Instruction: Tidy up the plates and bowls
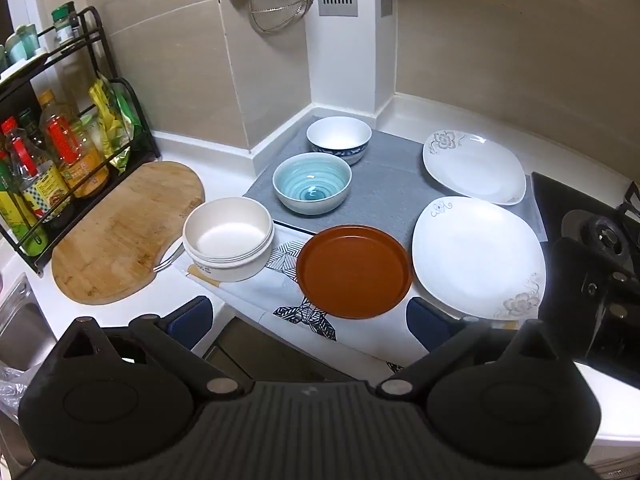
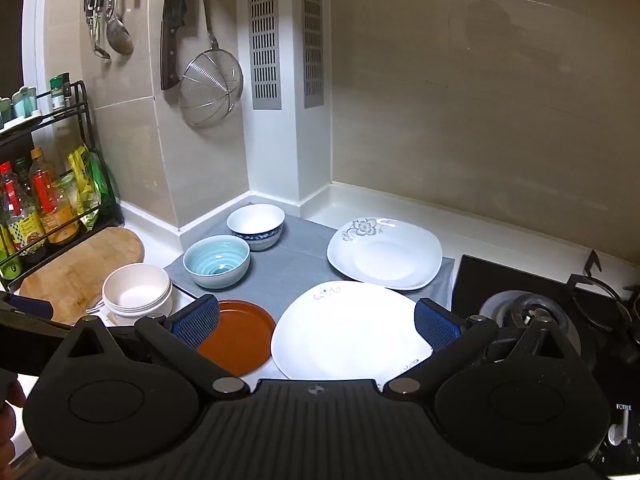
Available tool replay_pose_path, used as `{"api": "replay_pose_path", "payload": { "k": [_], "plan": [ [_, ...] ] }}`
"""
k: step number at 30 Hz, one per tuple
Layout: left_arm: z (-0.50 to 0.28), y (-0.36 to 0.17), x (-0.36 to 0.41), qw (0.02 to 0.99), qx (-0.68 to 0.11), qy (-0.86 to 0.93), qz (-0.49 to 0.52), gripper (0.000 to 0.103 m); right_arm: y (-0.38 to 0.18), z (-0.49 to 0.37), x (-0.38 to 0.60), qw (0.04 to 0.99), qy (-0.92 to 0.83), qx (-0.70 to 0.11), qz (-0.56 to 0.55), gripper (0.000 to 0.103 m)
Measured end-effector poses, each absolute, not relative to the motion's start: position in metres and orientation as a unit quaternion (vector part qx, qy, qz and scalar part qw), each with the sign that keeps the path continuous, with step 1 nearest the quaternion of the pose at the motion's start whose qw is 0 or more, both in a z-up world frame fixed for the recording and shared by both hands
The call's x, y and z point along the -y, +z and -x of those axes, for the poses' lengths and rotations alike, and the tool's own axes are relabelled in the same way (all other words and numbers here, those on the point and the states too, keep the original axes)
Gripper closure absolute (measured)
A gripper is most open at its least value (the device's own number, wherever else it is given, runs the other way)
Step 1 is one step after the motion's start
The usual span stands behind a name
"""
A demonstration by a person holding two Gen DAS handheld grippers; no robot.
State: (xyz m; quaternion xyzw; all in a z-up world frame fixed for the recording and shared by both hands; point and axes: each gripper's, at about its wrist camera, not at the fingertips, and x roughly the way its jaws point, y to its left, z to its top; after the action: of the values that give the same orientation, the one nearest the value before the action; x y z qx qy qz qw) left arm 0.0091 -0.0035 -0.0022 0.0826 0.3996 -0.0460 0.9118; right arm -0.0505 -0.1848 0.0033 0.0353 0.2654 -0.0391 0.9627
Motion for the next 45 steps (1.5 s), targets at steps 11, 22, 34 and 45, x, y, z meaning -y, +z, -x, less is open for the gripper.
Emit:
{"api": "replay_pose_path", "payload": {
  "k": [11,22,34,45],
  "plan": [
    [-0.007,-0.004,-0.005,0.910,-0.399,-0.057,-0.101,0.000,0.006,0.052,0.178,0.962,-0.051,-0.267,-0.033,0.000],
    [-0.017,-0.003,-0.003,0.901,-0.416,-0.056,-0.106,0.000,0.002,0.047,0.178,0.962,-0.049,-0.266,-0.039,0.000],
    [-0.017,-0.002,-0.010,0.909,-0.401,-0.055,-0.100,0.000,0.000,0.042,0.175,0.959,-0.042,-0.276,-0.048,0.000],
    [-0.020,0.000,-0.011,0.907,-0.405,-0.059,-0.101,0.000,0.000,0.045,0.173,0.968,-0.049,-0.245,-0.030,0.000]
  ]
}}
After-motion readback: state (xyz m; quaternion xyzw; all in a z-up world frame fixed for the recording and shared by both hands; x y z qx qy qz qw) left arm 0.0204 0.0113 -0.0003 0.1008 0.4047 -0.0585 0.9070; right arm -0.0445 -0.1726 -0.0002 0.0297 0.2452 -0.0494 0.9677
